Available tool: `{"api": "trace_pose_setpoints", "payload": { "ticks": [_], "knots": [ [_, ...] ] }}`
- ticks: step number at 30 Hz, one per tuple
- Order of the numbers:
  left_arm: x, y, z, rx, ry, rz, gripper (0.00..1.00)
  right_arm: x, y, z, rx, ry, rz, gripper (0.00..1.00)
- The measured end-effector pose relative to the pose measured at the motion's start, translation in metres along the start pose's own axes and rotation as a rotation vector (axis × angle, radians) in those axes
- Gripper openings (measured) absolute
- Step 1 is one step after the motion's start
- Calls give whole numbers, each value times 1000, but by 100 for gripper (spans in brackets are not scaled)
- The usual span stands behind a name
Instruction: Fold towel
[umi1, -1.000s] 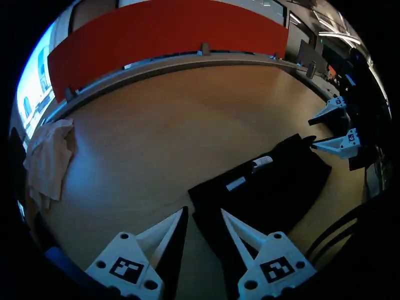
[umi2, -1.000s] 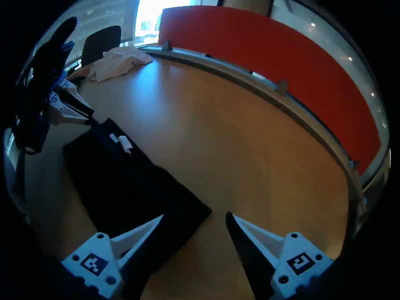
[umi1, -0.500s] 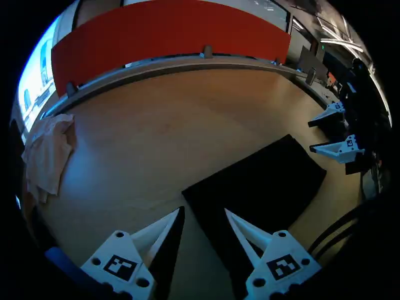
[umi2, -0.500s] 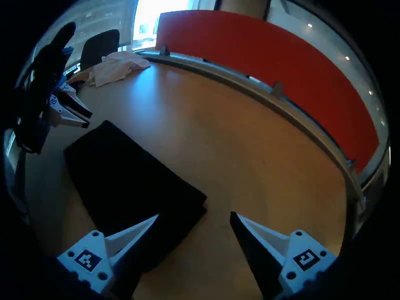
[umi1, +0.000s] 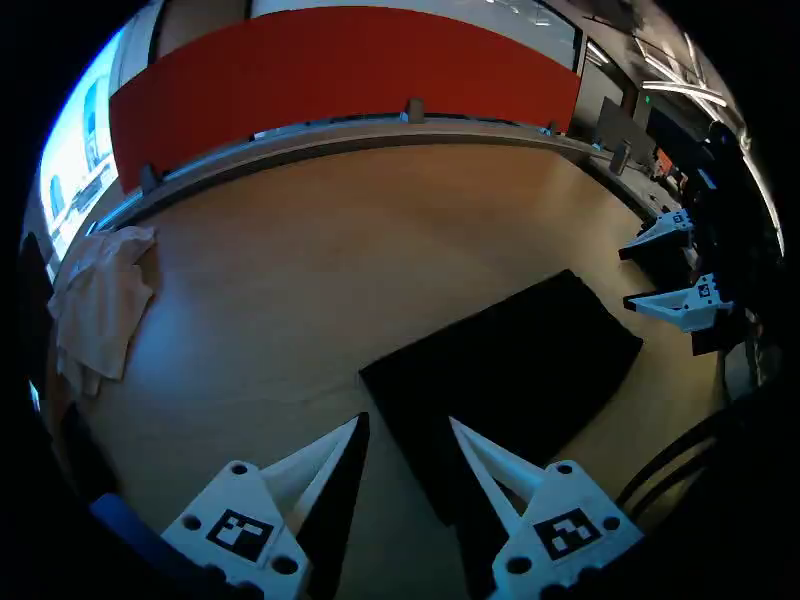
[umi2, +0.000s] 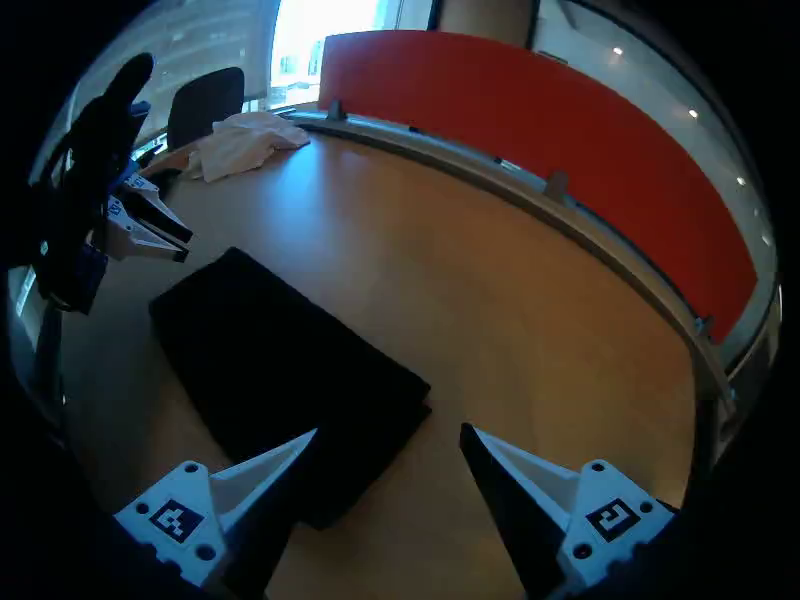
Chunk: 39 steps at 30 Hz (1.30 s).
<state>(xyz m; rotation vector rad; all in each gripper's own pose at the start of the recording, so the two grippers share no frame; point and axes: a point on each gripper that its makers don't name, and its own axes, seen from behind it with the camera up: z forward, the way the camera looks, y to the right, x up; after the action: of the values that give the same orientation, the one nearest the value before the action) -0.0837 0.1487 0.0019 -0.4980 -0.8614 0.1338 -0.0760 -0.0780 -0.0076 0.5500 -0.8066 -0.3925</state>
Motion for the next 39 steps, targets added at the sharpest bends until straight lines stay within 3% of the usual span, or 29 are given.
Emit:
{"api": "trace_pose_setpoints", "payload": {
  "ticks": [3, 7, 15, 21, 23, 39],
  "knots": [
    [-5, 0, -7, 9, 1, -3, 48, -3, -4, -7, 3, 4, -1, 100],
    [-14, 3, -16, 15, 0, -4, 74, -8, -10, -16, 4, 7, -1, 100],
    [-32, 13, -32, 22, -2, -21, 76, -17, -22, -33, 6, 17, 20, 100],
    [-39, 19, -40, 21, 3, -33, 86, -21, -29, -44, 8, 24, 29, 100],
    [-41, 19, -42, 24, 3, -36, 94, -22, -29, -46, 8, 25, 31, 100],
    [-54, 20, -58, 48, 6, -54, 95, -31, -36, -55, 15, 21, 26, 100]
  ]
}}
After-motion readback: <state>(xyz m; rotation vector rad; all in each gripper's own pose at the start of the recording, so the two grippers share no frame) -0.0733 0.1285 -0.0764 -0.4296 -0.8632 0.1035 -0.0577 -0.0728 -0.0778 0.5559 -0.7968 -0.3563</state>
